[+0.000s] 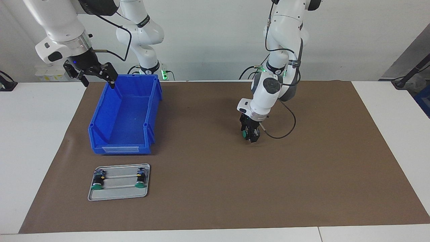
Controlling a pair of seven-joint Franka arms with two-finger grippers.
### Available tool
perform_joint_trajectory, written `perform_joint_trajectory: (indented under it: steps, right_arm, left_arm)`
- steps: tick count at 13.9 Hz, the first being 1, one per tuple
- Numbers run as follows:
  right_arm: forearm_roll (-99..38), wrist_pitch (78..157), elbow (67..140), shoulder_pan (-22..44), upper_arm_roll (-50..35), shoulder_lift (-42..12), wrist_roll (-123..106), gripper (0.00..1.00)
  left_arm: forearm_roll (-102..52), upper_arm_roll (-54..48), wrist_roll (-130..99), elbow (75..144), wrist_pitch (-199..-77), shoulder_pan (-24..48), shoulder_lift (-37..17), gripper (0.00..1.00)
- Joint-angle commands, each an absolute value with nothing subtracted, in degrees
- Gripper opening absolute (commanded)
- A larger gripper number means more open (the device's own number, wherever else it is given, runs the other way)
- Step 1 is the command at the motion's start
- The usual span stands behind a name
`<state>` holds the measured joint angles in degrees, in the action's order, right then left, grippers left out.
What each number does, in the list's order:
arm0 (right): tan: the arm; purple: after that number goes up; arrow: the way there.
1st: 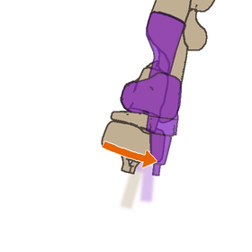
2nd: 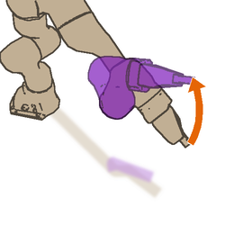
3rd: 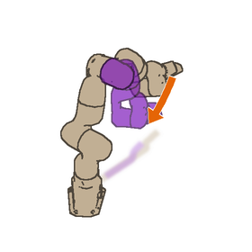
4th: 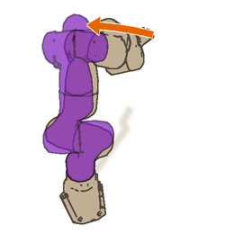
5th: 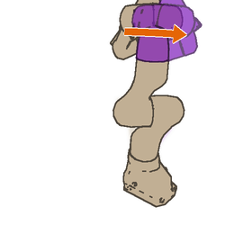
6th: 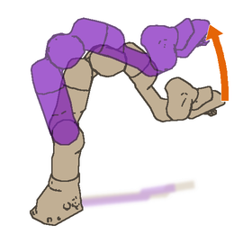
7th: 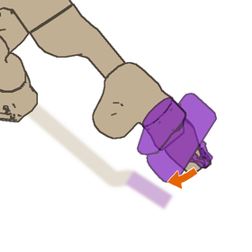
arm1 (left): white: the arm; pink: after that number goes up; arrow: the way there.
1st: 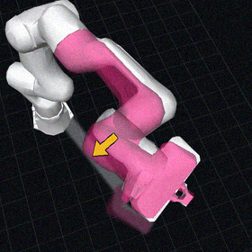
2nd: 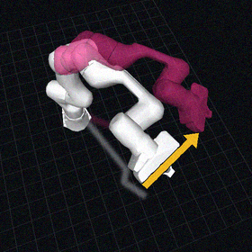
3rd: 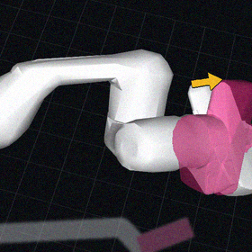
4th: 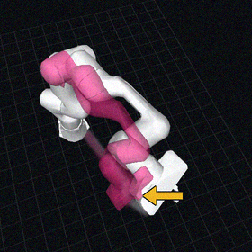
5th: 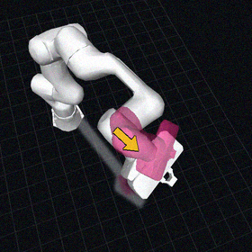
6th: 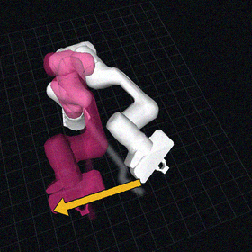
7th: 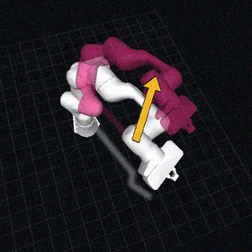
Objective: Place and press button with both arms
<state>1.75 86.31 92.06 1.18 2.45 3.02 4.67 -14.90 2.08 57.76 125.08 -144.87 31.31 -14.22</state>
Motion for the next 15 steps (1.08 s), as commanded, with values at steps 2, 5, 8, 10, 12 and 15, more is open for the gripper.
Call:
perform_joint_trajectory:
  steps: [2, 5, 8, 10, 12, 15]
  right_arm:
    - [2.46, 87.10, 93.78, 0.70, 2.11, 4.39, 4.04, 1.00]
    - [2.46, 87.10, 93.78, 0.70, 2.11, 4.48, 4.04, 1.00]
    - [2.46, 87.10, 93.87, 0.44, 2.11, 4.48, 4.04, 1.00]
    - [2.46, 87.10, 94.13, 0.44, 2.11, 4.57, 3.96, 1.00]
    - [2.46, 87.10, 94.22, 0.35, 2.11, 4.57, 3.96, 1.00]
    - [2.46, 87.10, 94.22, 0.26, 2.11, 4.66, 3.87, 1.00]
  left_arm:
    - [-15.82, 3.08, 58.54, 125.42, -145.64, 32.08, -15.21, 0.38]
    - [-15.82, 3.16, 58.27, 124.63, -145.02, 31.91, -15.38, 0.28]
    - [-15.82, 3.08, 57.40, 123.58, -145.02, 31.64, -15.38, 0.19]
    - [-15.82, 3.08, 56.61, 122.35, -144.85, 31.47, -15.38, 0.16]
    - [-15.82, 3.08, 55.99, 120.86, -142.57, 31.38, -15.38, 0.13]
    - [-15.91, 3.08, 56.07, 119.18, -140.28, 29.80, -15.12, 0.10]
